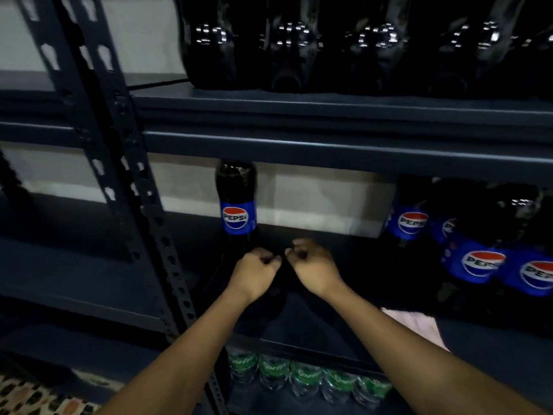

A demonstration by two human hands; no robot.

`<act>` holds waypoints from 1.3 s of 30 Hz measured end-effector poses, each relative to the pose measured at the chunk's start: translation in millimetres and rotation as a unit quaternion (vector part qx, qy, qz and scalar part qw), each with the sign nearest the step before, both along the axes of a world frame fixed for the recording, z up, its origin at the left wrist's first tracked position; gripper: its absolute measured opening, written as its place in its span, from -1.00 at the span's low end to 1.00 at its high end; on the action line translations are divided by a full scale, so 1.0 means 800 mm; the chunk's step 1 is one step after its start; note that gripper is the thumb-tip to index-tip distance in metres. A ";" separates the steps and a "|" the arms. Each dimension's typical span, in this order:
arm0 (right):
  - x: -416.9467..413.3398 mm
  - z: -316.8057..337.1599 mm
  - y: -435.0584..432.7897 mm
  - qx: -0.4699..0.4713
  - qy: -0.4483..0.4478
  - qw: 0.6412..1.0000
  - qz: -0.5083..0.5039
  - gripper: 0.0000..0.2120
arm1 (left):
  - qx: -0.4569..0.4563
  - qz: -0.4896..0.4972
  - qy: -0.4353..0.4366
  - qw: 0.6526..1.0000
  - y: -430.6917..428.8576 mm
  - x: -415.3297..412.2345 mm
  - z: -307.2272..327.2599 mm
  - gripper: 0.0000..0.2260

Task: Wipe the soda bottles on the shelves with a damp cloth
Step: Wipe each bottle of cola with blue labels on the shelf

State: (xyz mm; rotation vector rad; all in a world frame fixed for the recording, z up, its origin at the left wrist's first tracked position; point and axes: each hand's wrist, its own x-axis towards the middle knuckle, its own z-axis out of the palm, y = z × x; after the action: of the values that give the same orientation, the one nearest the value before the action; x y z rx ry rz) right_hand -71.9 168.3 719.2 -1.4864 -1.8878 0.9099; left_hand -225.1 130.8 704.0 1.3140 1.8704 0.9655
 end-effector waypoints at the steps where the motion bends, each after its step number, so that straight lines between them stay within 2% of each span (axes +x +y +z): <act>1: 0.024 -0.003 -0.002 0.007 0.018 0.999 -0.029 -0.64 | 0.007 -0.016 -0.004 1.000 0.005 0.016 0.008 -0.94; 2: 0.049 -0.004 -0.004 0.015 0.035 0.997 -0.061 -0.68 | 0.014 -0.033 -0.005 0.999 0.011 0.035 0.016 -0.97; 5: 0.109 -0.002 -0.008 0.058 0.063 0.986 -0.146 -0.69 | 0.028 -0.072 0.002 0.997 0.031 0.087 0.037 -0.88; 8: 0.169 0.005 -0.004 0.086 0.071 0.969 -0.221 -0.64 | 0.042 -0.108 -0.010 0.993 0.058 0.153 0.047 -0.94; 12: 0.217 0.014 0.017 0.074 0.081 0.955 -0.275 -0.56 | 0.078 -0.162 0.019 0.984 0.086 0.229 0.060 -0.74; 16: 0.221 0.018 0.040 0.039 0.087 0.961 -0.260 -0.50 | 0.083 -0.196 0.040 0.976 0.115 0.274 0.072 -0.60; 23: 0.220 0.024 0.066 0.036 0.120 0.951 -0.284 -0.54 | 0.051 -0.208 -0.034 0.976 0.176 0.294 0.054 -0.41; 27: 0.224 0.025 0.064 0.035 0.109 0.956 -0.271 -0.54 | 0.044 -0.183 -0.067 0.980 0.158 0.290 0.070 -0.44; 30: 0.221 0.027 0.060 0.032 0.096 0.962 -0.254 -0.49 | 0.041 -0.167 -0.085 0.981 0.139 0.278 0.078 -0.38; 31: 0.217 0.028 0.057 0.034 0.088 0.964 -0.247 -0.47 | 0.052 -0.164 -0.089 0.981 0.134 0.271 0.078 -0.42; 34: 0.208 0.028 0.048 0.028 0.068 0.972 -0.222 -0.48 | 0.081 -0.154 -0.073 0.982 0.117 0.244 0.073 -0.54; 37: 0.199 0.027 0.033 0.010 0.079 0.979 -0.188 -0.58 | 0.080 -0.127 -0.031 0.988 0.100 0.211 0.061 -0.39; 39: 0.191 0.025 0.014 0.020 0.084 0.984 -0.157 -0.58 | 0.073 -0.126 -0.044 0.988 0.081 0.196 0.060 -0.48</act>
State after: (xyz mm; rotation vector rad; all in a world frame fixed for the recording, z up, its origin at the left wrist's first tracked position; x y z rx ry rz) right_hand 81.0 179.3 738.9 -1.5741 -1.4911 0.8157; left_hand -68.2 195.9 752.3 1.5264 1.5453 1.0235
